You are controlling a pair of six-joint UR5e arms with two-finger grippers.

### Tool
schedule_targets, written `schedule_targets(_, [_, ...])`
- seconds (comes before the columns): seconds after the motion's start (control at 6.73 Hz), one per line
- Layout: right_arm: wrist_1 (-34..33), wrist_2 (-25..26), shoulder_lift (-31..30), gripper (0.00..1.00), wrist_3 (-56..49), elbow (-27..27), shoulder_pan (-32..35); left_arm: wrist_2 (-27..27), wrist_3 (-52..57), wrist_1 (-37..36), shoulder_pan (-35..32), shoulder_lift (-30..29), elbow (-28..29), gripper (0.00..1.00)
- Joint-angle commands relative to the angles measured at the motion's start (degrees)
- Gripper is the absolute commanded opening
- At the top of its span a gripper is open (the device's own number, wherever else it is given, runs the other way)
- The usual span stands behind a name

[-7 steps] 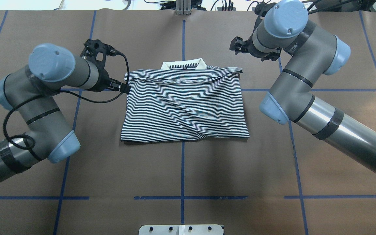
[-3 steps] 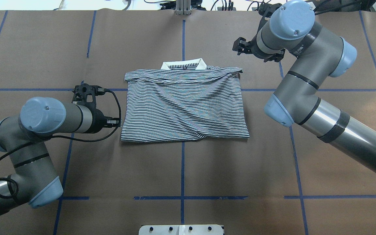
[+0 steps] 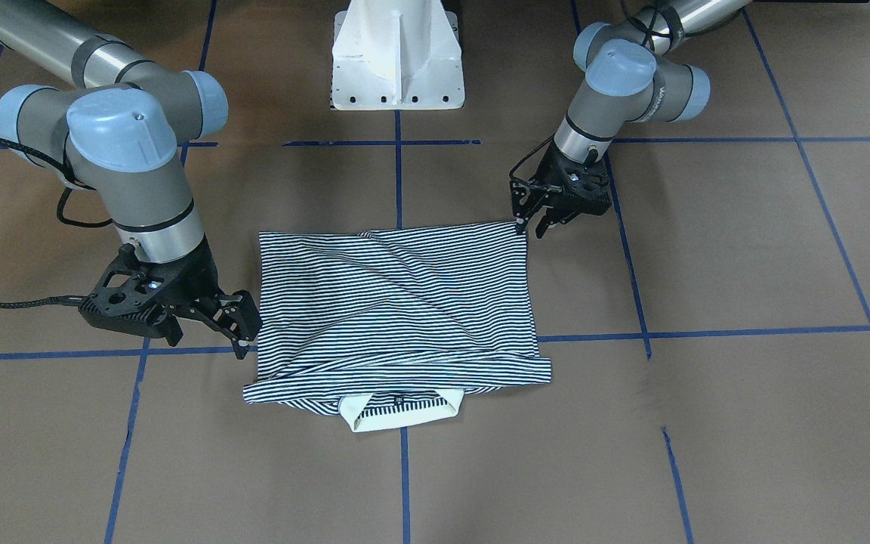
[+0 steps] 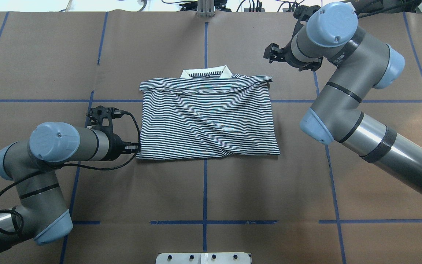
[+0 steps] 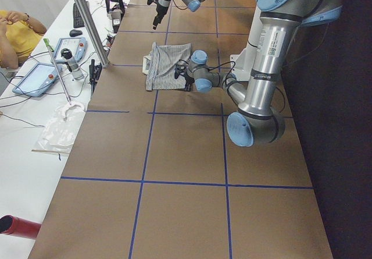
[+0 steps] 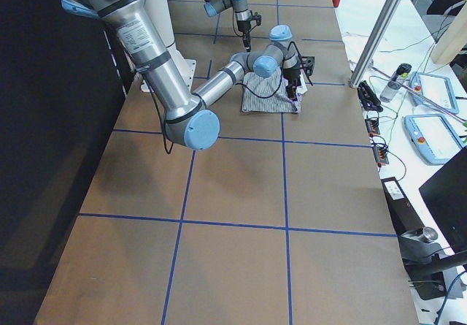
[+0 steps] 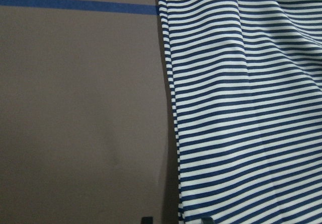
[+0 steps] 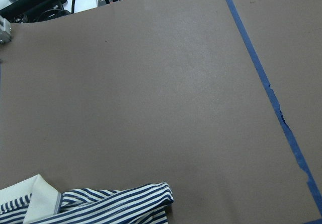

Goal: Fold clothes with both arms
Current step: 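Withdraw both grippers away from the folded shirt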

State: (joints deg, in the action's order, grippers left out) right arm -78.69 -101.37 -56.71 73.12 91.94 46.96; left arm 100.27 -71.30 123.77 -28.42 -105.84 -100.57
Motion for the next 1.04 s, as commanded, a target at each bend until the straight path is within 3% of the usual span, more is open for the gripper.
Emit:
schedule_targets(0.0, [0.0, 0.1, -0.6, 1.00, 0.0, 0.0, 0.0, -0.2, -0.1, 0.0, 1.0, -0.1, 0.1, 0.43])
schedule_targets(0.59, [0.0, 0.1, -1.3, 1.00, 0.0, -0.1, 0.0, -0.2, 0.0, -0.1, 2.1, -0.3, 0.5, 0.34])
schedule_targets(0.74, [0.0, 0.2, -1.4, 1.00, 0.0, -0.2, 0.0, -0.2, 0.1, -0.1, 2.1, -0.4, 0.5, 0.24])
schedule_targets(0.89, [0.0, 0.2, -1.6, 1.00, -0.1, -0.1, 0.0, -0.2, 0.3, -0.2, 2.1, -0.6, 0.4, 0.00])
